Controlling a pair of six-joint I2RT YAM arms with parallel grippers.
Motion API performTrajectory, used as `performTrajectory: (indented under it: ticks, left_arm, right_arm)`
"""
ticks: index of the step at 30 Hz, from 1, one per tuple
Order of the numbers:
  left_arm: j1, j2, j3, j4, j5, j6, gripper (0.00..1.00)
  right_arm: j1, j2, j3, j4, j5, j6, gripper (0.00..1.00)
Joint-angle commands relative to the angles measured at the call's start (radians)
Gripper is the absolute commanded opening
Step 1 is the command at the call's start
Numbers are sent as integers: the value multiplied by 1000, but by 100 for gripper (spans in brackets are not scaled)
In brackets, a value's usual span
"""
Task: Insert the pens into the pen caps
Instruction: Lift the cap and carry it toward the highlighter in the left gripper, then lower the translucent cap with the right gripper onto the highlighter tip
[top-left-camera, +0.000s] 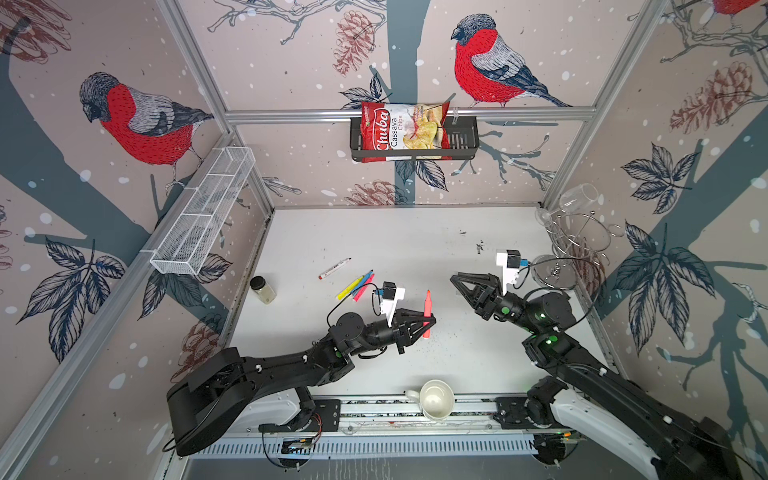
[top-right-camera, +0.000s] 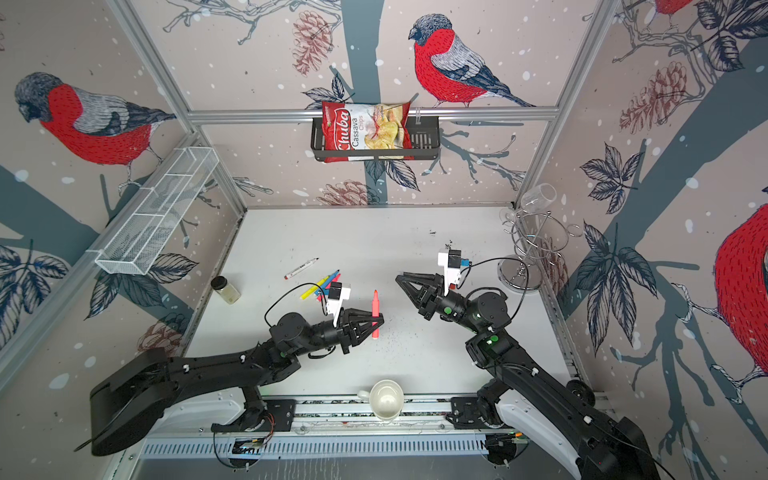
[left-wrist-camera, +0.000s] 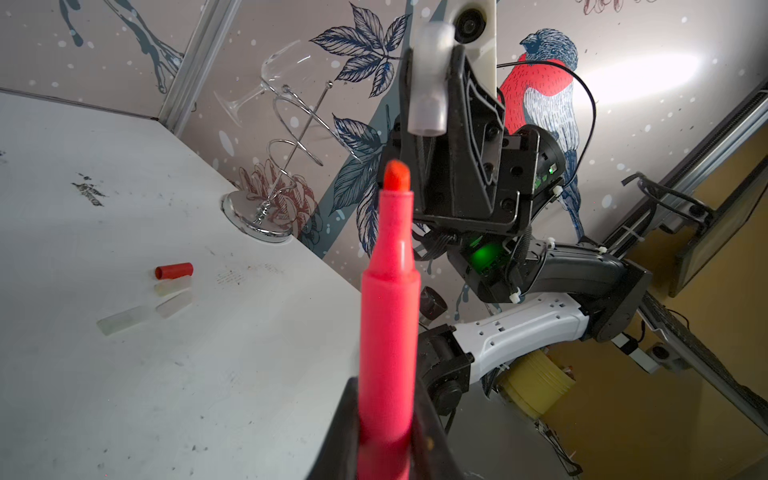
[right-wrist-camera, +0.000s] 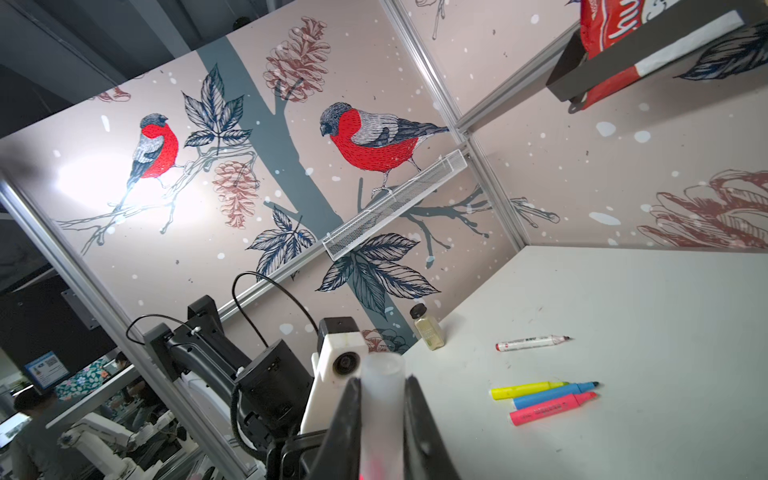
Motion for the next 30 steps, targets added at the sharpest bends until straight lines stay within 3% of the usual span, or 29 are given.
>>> performTrajectory:
  ticks: [1, 9, 13, 30]
  left_arm:
    - [-8, 21, 21, 110, 20, -24, 0]
    - [-13, 15, 43, 65, 37, 11, 0]
    - [-14, 19, 26, 121, 14, -14, 0]
    - [-18, 108, 84, 175, 62, -49, 0]
  right_arm:
    - [21, 9, -2, 105, 36, 13, 16]
    - [22, 68, 10, 198, 47, 31, 16]
    - [31, 111, 9, 262, 28, 58, 16]
    - [45, 162, 58, 245, -1, 29, 17]
